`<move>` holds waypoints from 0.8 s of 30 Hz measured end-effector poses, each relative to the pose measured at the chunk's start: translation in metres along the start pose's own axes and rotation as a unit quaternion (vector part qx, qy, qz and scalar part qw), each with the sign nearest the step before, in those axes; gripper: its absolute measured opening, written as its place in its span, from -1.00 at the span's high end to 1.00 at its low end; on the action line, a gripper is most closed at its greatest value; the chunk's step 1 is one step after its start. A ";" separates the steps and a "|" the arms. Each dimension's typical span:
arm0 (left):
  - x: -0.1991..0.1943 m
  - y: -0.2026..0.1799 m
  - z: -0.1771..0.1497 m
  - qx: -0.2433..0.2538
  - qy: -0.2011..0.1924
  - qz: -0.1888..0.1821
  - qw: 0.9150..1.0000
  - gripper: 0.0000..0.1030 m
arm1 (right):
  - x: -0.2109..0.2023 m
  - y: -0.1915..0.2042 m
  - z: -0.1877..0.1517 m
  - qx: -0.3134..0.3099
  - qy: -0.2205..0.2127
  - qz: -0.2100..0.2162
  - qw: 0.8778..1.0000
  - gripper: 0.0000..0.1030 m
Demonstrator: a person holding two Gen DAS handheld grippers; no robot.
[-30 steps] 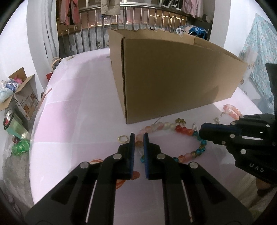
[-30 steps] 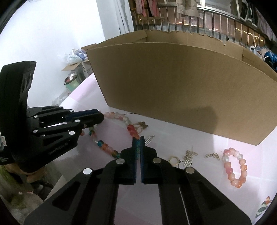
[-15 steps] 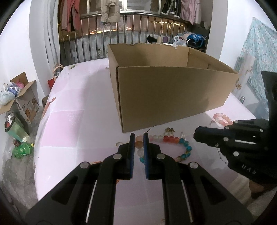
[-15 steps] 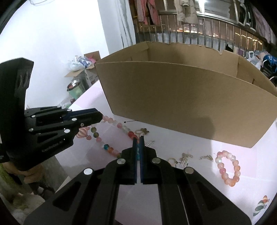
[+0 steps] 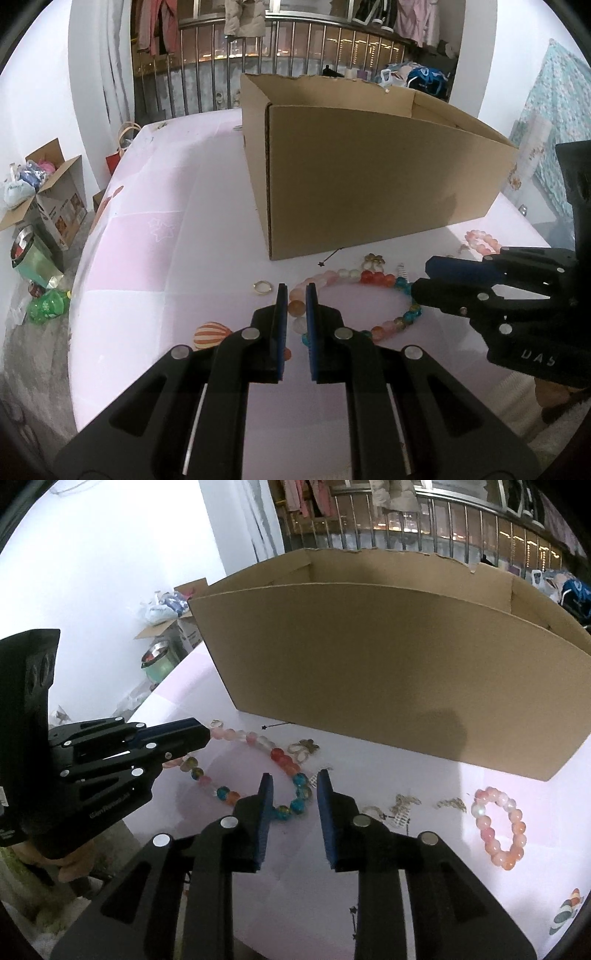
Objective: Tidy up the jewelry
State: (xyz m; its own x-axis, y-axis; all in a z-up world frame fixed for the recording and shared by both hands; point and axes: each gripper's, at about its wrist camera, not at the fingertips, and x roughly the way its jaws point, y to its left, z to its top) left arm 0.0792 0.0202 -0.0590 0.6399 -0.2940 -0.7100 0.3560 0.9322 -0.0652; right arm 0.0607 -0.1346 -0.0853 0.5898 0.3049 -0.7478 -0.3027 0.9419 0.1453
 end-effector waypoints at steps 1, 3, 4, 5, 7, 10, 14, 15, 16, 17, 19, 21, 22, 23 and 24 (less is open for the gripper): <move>0.001 0.001 0.000 0.000 0.001 -0.001 1.000 0.83 | 0.002 0.001 -0.001 -0.001 0.002 -0.003 1.000 0.52; 0.002 0.002 0.000 0.000 0.001 -0.001 1.000 0.83 | 0.006 -0.001 0.000 -0.003 0.006 -0.004 1.000 0.56; 0.002 0.002 0.000 0.000 0.001 -0.002 1.000 0.83 | 0.008 0.000 0.000 -0.005 0.008 -0.008 1.000 0.61; 0.003 0.002 0.000 -0.001 0.001 -0.002 1.000 0.83 | 0.009 0.001 -0.001 -0.006 0.010 -0.009 1.000 0.62; 0.004 0.003 0.000 -0.001 0.000 -0.003 1.000 0.83 | 0.012 0.001 0.001 -0.006 0.012 -0.015 1.000 0.67; 0.005 0.004 0.000 0.000 0.001 -0.003 1.000 0.83 | 0.014 0.002 0.000 -0.002 0.020 -0.019 1.000 0.76; 0.007 0.004 0.000 -0.003 0.001 -0.005 1.000 0.83 | 0.015 0.006 0.002 -0.009 0.017 -0.023 1.000 0.80; 0.007 0.004 0.000 -0.003 0.001 -0.005 1.000 0.83 | 0.015 0.007 0.002 -0.009 0.016 -0.023 1.000 0.80; 0.006 0.004 0.000 -0.003 0.000 -0.005 1.000 0.83 | 0.013 0.007 0.002 -0.008 0.012 -0.021 1.000 0.80; 0.005 0.004 0.001 -0.003 -0.002 -0.005 1.000 0.83 | 0.011 0.007 0.002 -0.009 0.008 -0.021 1.000 0.80; 0.001 0.003 0.002 -0.003 -0.006 -0.005 1.000 0.83 | 0.006 0.007 0.002 -0.009 0.000 -0.020 1.000 0.81; -0.003 0.002 0.003 -0.005 -0.011 -0.008 1.000 0.83 | 0.002 0.007 0.002 -0.009 -0.006 -0.018 1.000 0.81; -0.007 0.002 0.004 -0.008 -0.015 -0.009 1.000 0.83 | 0.000 0.008 0.001 -0.009 -0.010 -0.017 1.000 0.81; -0.010 0.002 0.005 -0.009 -0.018 -0.010 1.000 0.83 | -0.003 0.008 0.001 -0.008 -0.013 -0.016 1.000 0.81; -0.013 0.002 0.005 -0.010 -0.020 -0.011 1.000 0.83 | -0.007 0.008 0.001 -0.009 -0.017 -0.015 1.000 0.81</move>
State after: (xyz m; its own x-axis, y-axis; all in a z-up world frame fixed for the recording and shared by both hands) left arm 0.0753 0.0242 -0.0463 0.6592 -0.3226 -0.6793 0.3575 0.9291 -0.0943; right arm 0.0548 -0.1287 -0.0783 0.6235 0.2817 -0.7293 -0.2975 0.9481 0.1119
